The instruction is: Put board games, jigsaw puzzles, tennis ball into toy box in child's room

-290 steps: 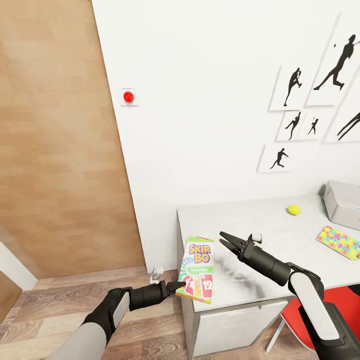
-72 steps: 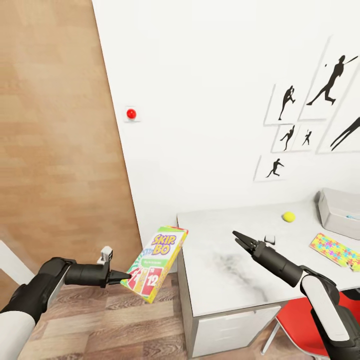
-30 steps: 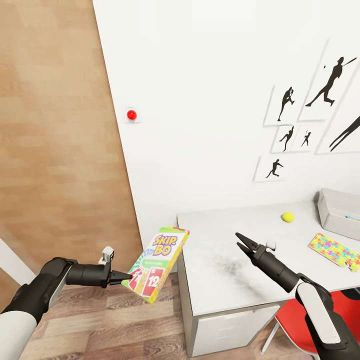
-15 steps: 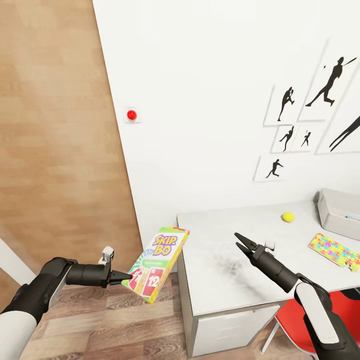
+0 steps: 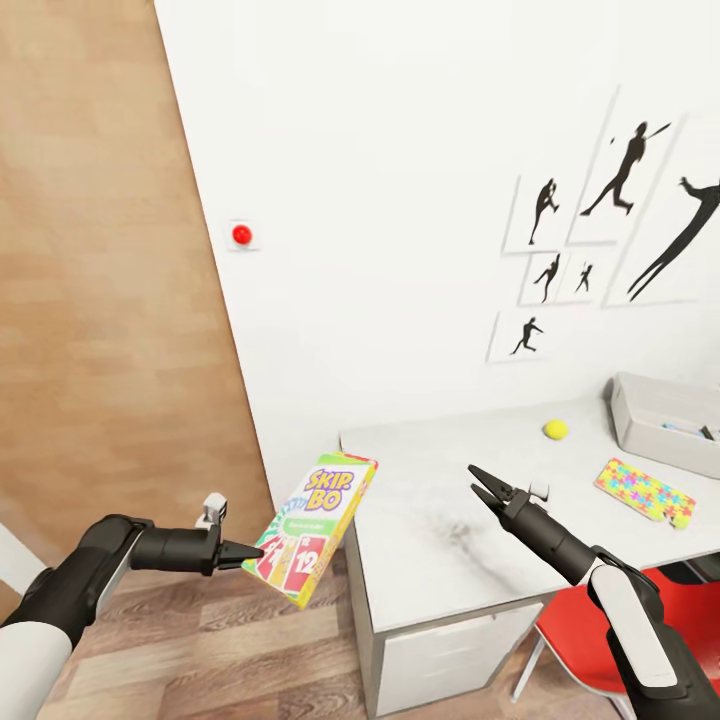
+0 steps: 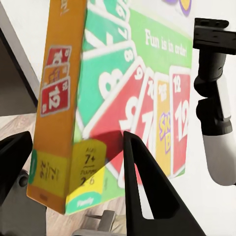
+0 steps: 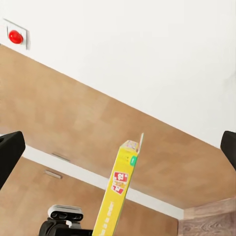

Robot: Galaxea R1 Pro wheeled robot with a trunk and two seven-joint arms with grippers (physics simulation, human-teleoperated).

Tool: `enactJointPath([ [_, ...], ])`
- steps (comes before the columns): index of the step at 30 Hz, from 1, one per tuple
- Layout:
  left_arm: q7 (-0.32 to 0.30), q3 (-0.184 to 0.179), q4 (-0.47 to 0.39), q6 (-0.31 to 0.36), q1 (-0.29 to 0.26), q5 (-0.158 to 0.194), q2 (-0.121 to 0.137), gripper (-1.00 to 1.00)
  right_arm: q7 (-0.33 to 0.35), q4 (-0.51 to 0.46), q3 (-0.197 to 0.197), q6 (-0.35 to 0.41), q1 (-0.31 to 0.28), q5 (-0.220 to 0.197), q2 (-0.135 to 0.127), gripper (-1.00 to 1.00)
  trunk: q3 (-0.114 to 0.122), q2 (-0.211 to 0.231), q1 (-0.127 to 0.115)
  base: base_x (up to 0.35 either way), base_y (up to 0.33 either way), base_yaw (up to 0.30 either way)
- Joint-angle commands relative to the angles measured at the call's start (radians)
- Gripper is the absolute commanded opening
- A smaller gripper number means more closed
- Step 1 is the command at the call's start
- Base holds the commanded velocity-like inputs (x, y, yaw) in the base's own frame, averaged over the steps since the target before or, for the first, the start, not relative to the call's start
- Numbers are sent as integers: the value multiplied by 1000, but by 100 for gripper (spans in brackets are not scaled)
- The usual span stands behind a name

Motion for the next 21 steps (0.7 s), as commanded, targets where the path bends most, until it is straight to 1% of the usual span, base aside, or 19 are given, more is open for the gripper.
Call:
enactJointPath([
  [1,-4,-3,0,9,-1,0,1,-100,0,0,-1,7,-1,-4,0,100,-1,-2,1,0,0,-25],
  [6,-4,-2,0,7,-1,2,3,-100,0,0,0,6,-1,-4,1,100,7,-2,1,-46,0,-8],
  [15,-4,-1,0,7,-1,4,3,-100,0,0,3,4,-1,-3,1,100,22,-2,1,-199,0,9],
  [21,-4,-1,0,7,-1,4,2,-100,0,0,3,4,-1,-2,1,100,32,-2,1,-32,0,74],
])
